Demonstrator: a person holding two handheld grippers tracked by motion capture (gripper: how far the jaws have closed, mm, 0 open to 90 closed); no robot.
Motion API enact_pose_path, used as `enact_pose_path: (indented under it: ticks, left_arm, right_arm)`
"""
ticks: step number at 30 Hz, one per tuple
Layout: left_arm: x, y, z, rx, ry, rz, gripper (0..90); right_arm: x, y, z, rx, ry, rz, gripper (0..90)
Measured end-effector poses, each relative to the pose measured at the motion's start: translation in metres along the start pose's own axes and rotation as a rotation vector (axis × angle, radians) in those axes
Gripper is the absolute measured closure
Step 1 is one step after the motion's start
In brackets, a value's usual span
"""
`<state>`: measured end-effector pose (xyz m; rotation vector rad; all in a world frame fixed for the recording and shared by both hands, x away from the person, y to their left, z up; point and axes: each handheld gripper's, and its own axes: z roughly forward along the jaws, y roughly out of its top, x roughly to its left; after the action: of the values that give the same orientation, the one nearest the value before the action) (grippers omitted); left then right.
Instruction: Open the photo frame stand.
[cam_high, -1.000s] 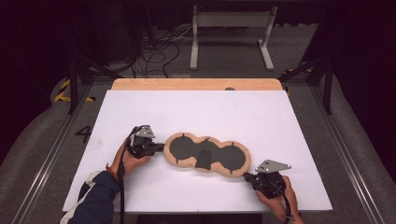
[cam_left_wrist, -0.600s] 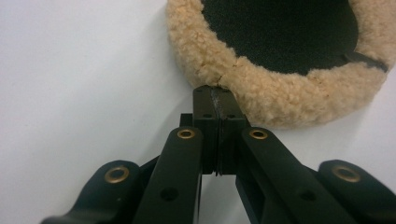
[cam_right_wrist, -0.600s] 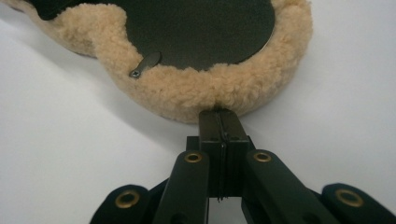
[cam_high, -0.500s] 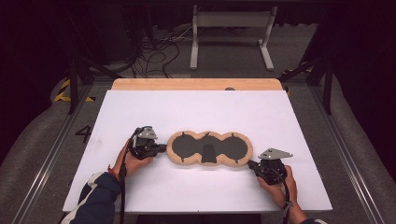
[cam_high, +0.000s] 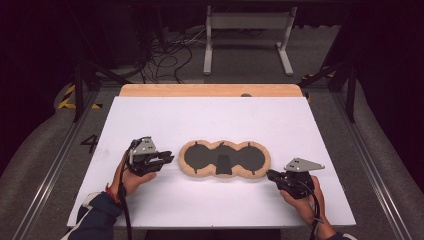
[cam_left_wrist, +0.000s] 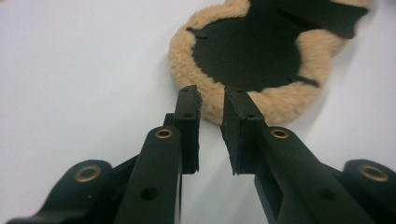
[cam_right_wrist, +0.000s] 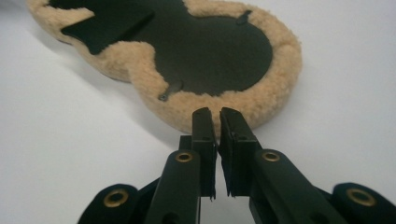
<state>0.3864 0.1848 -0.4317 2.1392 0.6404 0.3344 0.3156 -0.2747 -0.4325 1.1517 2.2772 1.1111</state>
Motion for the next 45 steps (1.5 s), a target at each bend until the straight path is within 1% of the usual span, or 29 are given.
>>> enact_pose_path:
  ticks: [1, 2, 3, 5, 6, 7, 8, 9, 10, 11, 12, 13, 15, 16, 17, 18, 21, 23, 25, 26, 27, 29, 35, 36, 37, 38, 40, 42, 45]
  left_arm:
    - [-0.003, -0.002, -0.004, -0.007, 0.012, 0.008, 74.1]
    - [-0.008, -0.006, -0.009, -0.02, 0.025, 0.014, 71.1]
    - [-0.01, -0.009, -0.012, -0.027, 0.025, 0.014, 68.6]
    - [-0.015, -0.016, -0.018, -0.04, 0.028, -0.001, 64.7]
    - [-0.019, -0.021, -0.021, -0.05, 0.018, -0.011, 62.9]
    - [-0.023, -0.027, -0.024, -0.049, 0.01, 0.002, 61.9]
    - [-0.026, -0.03, -0.026, -0.042, 0.021, 0.006, 57.6]
    - [-0.028, -0.034, -0.027, -0.039, 0.024, -0.001, 53.3]
    - [-0.03, -0.037, -0.028, -0.032, 0.014, -0.003, 51.0]
    - [-0.03, -0.037, -0.028, -0.032, 0.014, -0.003, 48.6]
    - [-0.035, -0.043, -0.03, -0.018, 0.021, 0.001, 44.9]
    - [-0.036, -0.046, -0.031, -0.016, 0.025, -0.003, 41.7]
    - [-0.038, -0.051, -0.032, 0.004, 0.026, -0.013, 37.8]
    - [-0.038, -0.053, -0.032, 0.009, 0.035, -0.012, 35.9]
    - [-0.038, -0.056, -0.032, 0.015, 0.037, -0.018, 34.4]
    - [-0.037, -0.057, -0.032, 0.02, 0.037, -0.023, 32.9]
    - [-0.037, -0.058, -0.031, 0.023, 0.043, -0.033, 30.5]
    - [-0.037, -0.059, -0.031, 0.024, 0.04, -0.031, 29.7]
    - [-0.039, -0.059, -0.03, 0.036, 0.046, -0.017, 29.4]
    - [-0.04, -0.059, -0.029, 0.035, 0.044, -0.019, 29.2]
    - [-0.041, -0.059, -0.029, 0.043, 0.043, -0.007, 29.2]
    - [-0.042, -0.059, -0.028, 0.051, 0.045, -0.006, 28.8]
    - [-0.043, -0.059, -0.027, 0.06, 0.045, 0.0, 27.6]
    - [-0.043, -0.059, -0.027, 0.061, 0.046, 0.0, 27.2]
    - [-0.043, -0.059, -0.026, 0.065, 0.044, 0.0, 26.2]
    - [-0.043, -0.059, -0.026, 0.073, 0.048, -0.009, 24.6]
    - [-0.043, -0.059, -0.025, 0.075, 0.049, -0.013, 22.8]
    - [-0.043, -0.059, -0.025, 0.073, 0.05, -0.025, 22.6]
    - [-0.043, -0.059, -0.025, 0.076, 0.054, -0.022, 22.3]
  right_arm:
    - [0.0, 0.0, 0.0, 0.0, 0.0, 0.0, 83.4]
    - [0.001, 0.0, 0.0, -0.002, 0.008, -0.004, 82.7]
    - [0.002, 0.001, 0.0, -0.001, 0.013, -0.009, 82.0]
    - [0.005, 0.001, 0.0, -0.001, 0.027, -0.019, 81.8]
    - [0.006, 0.001, 0.0, -0.002, 0.031, -0.022, 81.5]
    - [0.008, 0.002, -0.001, 0.0, 0.039, -0.028, 80.7]
    - [0.01, 0.002, -0.001, -0.002, 0.05, -0.031, 79.4]
    - [0.011, 0.003, 0.0, 0.0, 0.057, -0.03, 78.4]
    - [0.012, 0.004, 0.0, 0.001, 0.068, -0.031, 77.3]
    - [0.014, 0.005, 0.001, 0.003, 0.076, -0.034, 76.6]
    - [0.016, 0.006, 0.002, 0.006, 0.081, -0.043, 75.4]
    - [0.017, 0.007, 0.004, 0.008, 0.093, -0.045, 74.4]
    - [0.02, 0.009, 0.007, 0.016, 0.114, -0.046, 72.3]
    - [0.022, 0.009, 0.009, 0.019, 0.119, -0.048, 70.9]
    - [0.023, 0.01, 0.011, 0.019, 0.127, -0.042, 69.7]
    - [0.024, 0.012, 0.014, 0.025, 0.15, -0.026, 68.7]
    - [0.027, 0.016, 0.023, 0.042, 0.189, -0.007, 66.9]
    - [0.029, 0.017, 0.026, 0.046, 0.194, -0.001, 66.1]
    - [0.032, 0.021, 0.033, 0.067, 0.213, 0.003, 64.9]
    - [0.033, 0.022, 0.037, 0.076, 0.226, 0.003, 64.4]
    - [0.035, 0.023, 0.04, 0.083, 0.231, -0.001, 64.0]
    - [0.041, 0.026, 0.05, 0.109, 0.245, -0.017, 63.5]
    - [0.049, 0.035, 0.068, 0.135, 0.278, -0.005, 61.1]
    - [0.049, 0.036, 0.07, 0.141, 0.283, 0.0, 61.7]
    - [0.049, 0.037, 0.073, 0.15, 0.304, 0.012, 61.6]
    - [0.049, 0.037, 0.074, 0.152, 0.313, 0.022, 60.5]
    - [0.048, 0.037, 0.074, 0.152, 0.337, 0.041, 56.3]
    - [0.048, 0.037, 0.074, 0.152, 0.343, 0.049, 56.1]
    - [0.048, 0.038, 0.074, 0.153, 0.344, 0.054, 55.7]
